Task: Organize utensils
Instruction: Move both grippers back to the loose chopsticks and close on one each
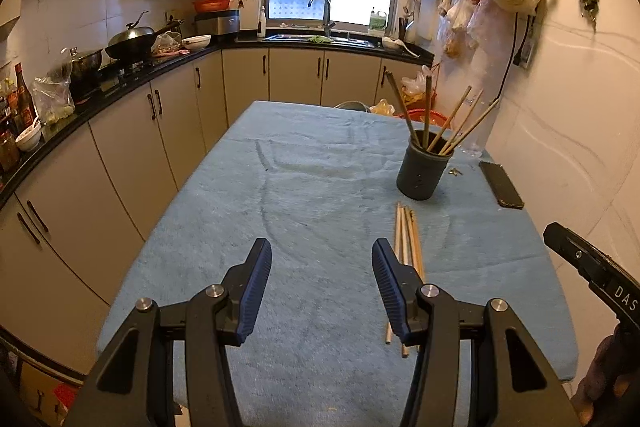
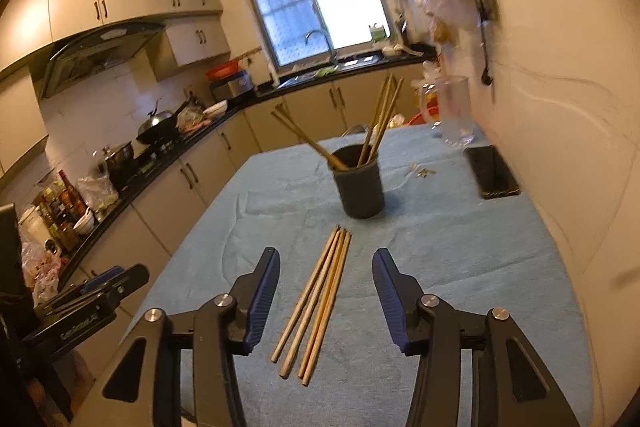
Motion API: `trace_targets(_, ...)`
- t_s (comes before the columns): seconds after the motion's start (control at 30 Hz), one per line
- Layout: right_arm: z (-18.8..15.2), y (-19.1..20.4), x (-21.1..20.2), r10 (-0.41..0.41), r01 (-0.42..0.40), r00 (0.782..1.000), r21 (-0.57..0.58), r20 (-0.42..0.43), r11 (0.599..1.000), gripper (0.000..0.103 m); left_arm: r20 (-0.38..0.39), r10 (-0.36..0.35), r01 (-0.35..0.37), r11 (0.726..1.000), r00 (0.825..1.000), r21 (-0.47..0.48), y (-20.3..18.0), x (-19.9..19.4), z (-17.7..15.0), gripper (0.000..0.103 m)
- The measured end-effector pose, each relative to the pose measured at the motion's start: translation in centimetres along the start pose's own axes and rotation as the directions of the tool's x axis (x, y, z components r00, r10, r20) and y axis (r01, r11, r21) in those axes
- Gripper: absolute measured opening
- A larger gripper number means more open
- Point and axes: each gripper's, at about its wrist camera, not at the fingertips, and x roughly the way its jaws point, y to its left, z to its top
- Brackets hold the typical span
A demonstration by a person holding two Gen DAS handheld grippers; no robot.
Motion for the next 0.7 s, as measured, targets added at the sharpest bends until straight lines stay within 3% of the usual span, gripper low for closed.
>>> trace_targets(0.5,-0.1,-1.7,8.6,-0.050,0.050,0.985,-0.004,-0.163,0.999,0.050,-0.105,0.022,-0.019,1.000,0.994,0.025,-0.4,7.2,1.1,0.053)
trace_targets(0.7,0.2,-3.0,13.0,-0.032,0.040,0.969,0.028,-0.243,0.999,0.038,-0.164,-0.002,0.005,1.000,0.987,0.019,-0.5,10.3,1.7,0.053)
